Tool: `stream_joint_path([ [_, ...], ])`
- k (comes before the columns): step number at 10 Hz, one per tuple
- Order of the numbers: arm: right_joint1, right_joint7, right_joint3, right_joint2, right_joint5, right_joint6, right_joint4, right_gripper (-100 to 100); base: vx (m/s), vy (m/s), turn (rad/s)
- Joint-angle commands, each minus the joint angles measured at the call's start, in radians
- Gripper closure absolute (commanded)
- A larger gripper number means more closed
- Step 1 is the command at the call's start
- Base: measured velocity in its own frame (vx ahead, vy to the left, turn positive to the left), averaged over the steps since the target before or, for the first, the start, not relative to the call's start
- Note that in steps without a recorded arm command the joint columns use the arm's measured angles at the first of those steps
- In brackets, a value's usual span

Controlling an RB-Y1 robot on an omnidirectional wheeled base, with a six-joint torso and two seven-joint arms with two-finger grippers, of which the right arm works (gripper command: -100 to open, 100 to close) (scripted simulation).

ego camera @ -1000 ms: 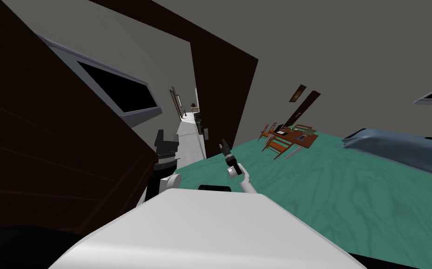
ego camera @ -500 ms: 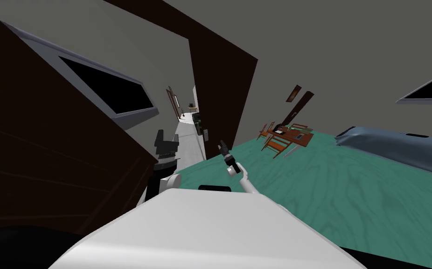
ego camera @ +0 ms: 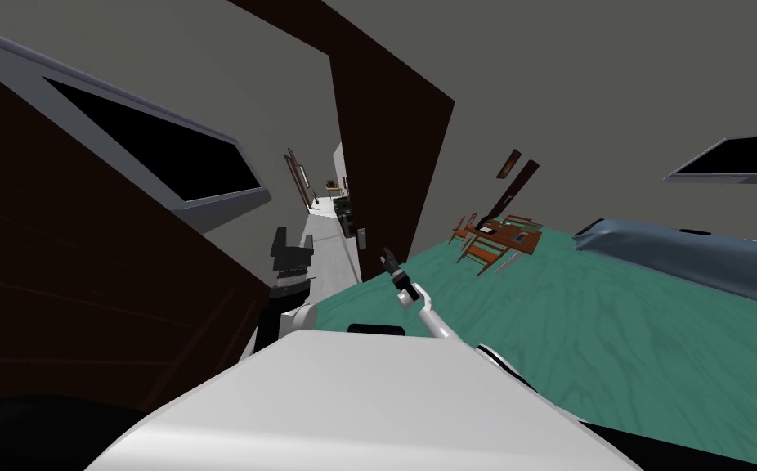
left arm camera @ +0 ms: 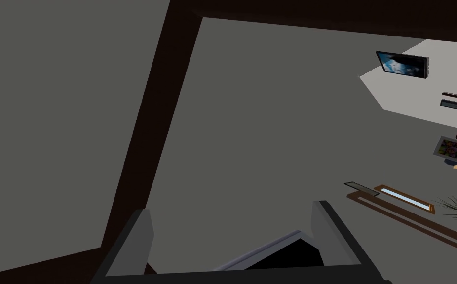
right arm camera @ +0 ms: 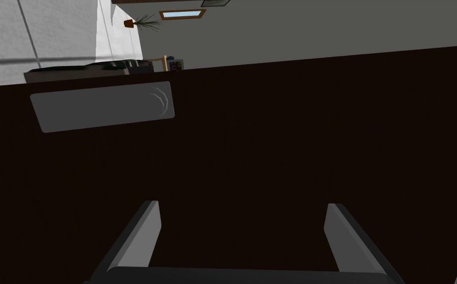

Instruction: Pull the door open

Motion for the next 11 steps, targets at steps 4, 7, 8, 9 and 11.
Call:
stream_joint_path([
  [4, -0.077, -0.043, 0.053, -0.027, -0.011, -0.016, 0.121, -100, 0.071, 0.119, -0.091],
  [7, -0.116, -0.064, 0.080, -0.040, -0.016, -0.024, 0.182, -100, 0.082, 0.111, -0.075],
  [8, -0.128, -0.070, 0.087, -0.043, -0.017, -0.027, 0.200, -100, 0.072, 0.092, -0.057],
  [9, -0.139, -0.076, 0.095, -0.047, -0.019, -0.029, 0.218, -100, 0.063, 0.096, -0.067],
  [11, -0.161, -0.088, 0.110, -0.054, -0.022, -0.034, 0.253, -100, 0.056, 0.096, -0.057],
])
